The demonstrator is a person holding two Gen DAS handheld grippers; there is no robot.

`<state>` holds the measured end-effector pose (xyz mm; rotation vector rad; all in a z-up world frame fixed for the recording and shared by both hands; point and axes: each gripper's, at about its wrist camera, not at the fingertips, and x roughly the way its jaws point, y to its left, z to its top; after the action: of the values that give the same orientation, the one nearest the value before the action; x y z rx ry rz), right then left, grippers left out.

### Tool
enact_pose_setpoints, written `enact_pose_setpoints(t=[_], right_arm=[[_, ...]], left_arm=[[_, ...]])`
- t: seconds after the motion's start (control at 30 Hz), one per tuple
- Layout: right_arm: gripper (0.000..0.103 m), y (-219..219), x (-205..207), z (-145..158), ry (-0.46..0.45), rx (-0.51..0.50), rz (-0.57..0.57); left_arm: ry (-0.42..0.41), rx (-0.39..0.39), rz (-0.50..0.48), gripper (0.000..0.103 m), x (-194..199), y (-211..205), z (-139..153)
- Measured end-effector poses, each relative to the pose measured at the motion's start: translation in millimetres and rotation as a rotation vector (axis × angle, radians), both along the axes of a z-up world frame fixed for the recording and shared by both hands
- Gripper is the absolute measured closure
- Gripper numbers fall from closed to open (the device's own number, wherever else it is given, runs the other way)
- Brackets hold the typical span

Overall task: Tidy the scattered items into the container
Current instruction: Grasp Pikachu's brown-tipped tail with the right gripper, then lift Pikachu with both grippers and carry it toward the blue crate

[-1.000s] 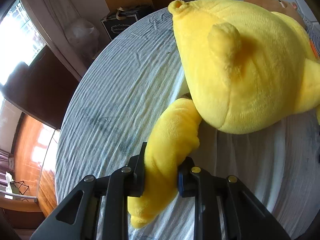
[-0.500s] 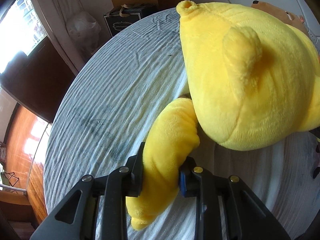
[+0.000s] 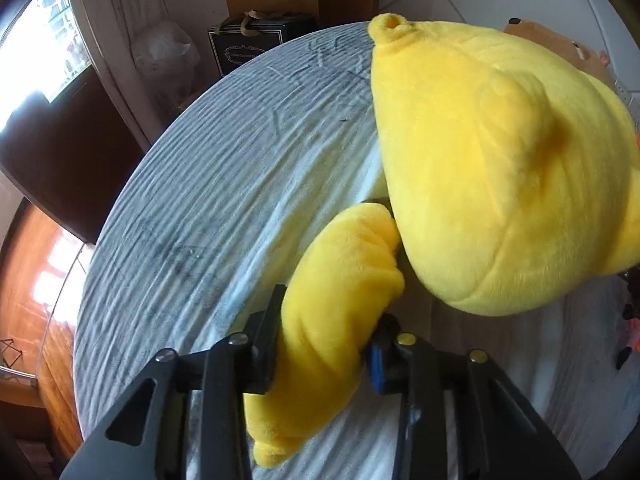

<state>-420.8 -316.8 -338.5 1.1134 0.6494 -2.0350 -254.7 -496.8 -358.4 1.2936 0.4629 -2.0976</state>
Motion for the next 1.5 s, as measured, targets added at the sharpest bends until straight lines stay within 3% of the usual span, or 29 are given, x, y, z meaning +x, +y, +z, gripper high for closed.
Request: enact_pose_setpoints(t=[0.03, 0.1, 0.57, 0.73, 1.03, 1.5], right_arm=[[0.043, 0, 0, 0, 0.004, -0.006, -0.007], [0.074, 1, 0, 4, 0.012, -0.016, -0.034], [0.075, 40, 36, 124, 0.229, -0.150, -0.141], [0.075, 60, 57, 161, 0.295, -0.171, -0.229], [0.075, 116, 103, 204, 0.383, -0.171, -0.443], [0.075, 239, 160, 227, 0.457, -0.153, -0.556]], left_arm=[[0.006, 0.000, 0.002, 0.077, 0, -4, 2], [0.020, -0.001, 0.003, 0.080, 1, -10, 7], [0.267, -0.152, -0.166, 0.081, 13, 10, 150], [0.329, -0.168, -0.275, 0.081, 13, 30, 182], [0.396, -0.148, -0.490, 0.081, 10, 84, 218], [0.436, -0.138, -0.660, 0.081, 30, 228, 242]])
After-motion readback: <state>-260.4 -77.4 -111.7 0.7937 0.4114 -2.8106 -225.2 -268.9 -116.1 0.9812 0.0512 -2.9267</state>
